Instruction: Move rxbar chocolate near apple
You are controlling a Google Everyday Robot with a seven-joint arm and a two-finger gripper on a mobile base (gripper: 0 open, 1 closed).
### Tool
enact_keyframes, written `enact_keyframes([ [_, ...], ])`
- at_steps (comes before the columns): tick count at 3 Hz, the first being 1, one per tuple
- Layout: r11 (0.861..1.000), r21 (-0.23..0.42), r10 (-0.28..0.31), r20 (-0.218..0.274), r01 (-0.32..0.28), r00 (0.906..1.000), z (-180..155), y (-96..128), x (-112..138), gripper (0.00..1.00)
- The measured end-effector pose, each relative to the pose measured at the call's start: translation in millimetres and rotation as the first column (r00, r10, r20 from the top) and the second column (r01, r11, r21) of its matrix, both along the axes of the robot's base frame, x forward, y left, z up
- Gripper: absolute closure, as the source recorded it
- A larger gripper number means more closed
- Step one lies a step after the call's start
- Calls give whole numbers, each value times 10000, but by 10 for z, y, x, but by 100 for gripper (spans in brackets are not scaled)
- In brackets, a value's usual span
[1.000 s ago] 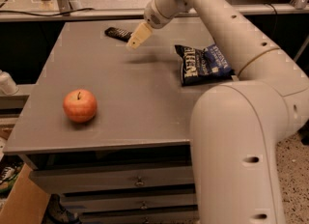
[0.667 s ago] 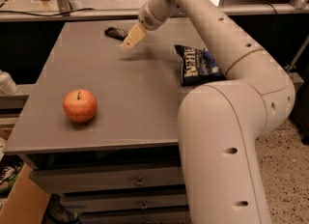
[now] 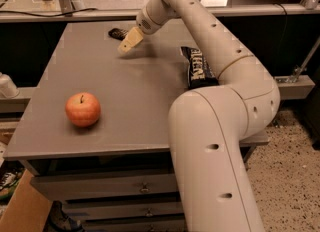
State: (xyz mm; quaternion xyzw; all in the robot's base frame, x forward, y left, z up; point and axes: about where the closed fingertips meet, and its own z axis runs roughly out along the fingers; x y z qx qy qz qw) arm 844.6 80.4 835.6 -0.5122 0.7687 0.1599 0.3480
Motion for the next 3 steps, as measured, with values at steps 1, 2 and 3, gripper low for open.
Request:
enact_keyframes([
  [1,9999,95,58,-118,-57,9999,-32,105,35,18],
  [2,9999,148,64,-242,-61,9997,-62,147,52,41],
  [3,9998,189,23,-278,-18,9996,-54,119,61,64],
])
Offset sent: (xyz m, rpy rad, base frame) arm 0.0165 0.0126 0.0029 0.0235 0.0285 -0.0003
